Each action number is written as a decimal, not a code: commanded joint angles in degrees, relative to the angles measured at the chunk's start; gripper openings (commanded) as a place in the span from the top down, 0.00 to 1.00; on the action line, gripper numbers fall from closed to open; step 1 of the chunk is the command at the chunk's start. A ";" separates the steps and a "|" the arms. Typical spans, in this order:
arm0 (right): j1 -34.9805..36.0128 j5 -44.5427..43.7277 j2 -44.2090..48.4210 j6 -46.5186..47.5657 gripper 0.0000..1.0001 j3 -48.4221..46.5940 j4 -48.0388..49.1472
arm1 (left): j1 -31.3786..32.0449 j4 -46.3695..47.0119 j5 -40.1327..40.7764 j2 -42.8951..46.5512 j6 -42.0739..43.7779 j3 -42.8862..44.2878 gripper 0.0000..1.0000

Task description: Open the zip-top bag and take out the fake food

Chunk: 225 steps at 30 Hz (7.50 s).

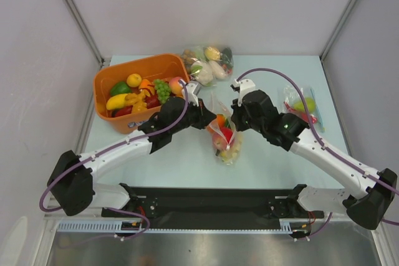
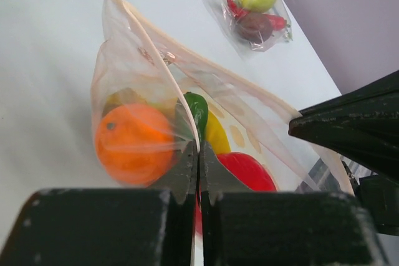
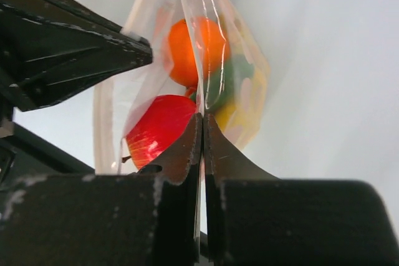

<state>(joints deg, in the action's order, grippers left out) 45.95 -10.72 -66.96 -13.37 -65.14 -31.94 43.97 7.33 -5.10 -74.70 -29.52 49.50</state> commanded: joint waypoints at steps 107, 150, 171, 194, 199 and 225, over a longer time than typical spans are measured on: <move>-1.31 -4.31 14.31 -4.83 1.00 12.50 4.35 | 15.62 1.20 -1.31 -13.10 6.57 4.91 0.31; -1.39 -6.33 14.14 -3.60 1.00 15.22 5.49 | 19.32 -1.44 7.39 -14.35 10.53 6.32 0.86; -1.75 -6.24 15.72 -4.04 1.00 16.54 5.58 | 19.23 -11.11 9.94 -0.55 12.29 7.98 0.84; -3.33 -6.33 17.12 -3.95 1.00 16.54 3.91 | -1.58 -13.22 7.82 15.37 15.63 10.00 0.88; -3.59 -5.80 17.13 -3.77 1.00 16.10 3.91 | -9.94 -15.50 9.85 13.45 18.61 14.65 0.86; -4.82 -1.49 17.47 -3.25 1.00 15.66 2.76 | -31.40 -19.63 8.53 -29.88 23.36 48.67 0.66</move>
<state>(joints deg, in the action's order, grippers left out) 41.36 -12.29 -50.65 -16.47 -48.51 -29.04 12.84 -10.07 4.29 -102.26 -8.29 92.25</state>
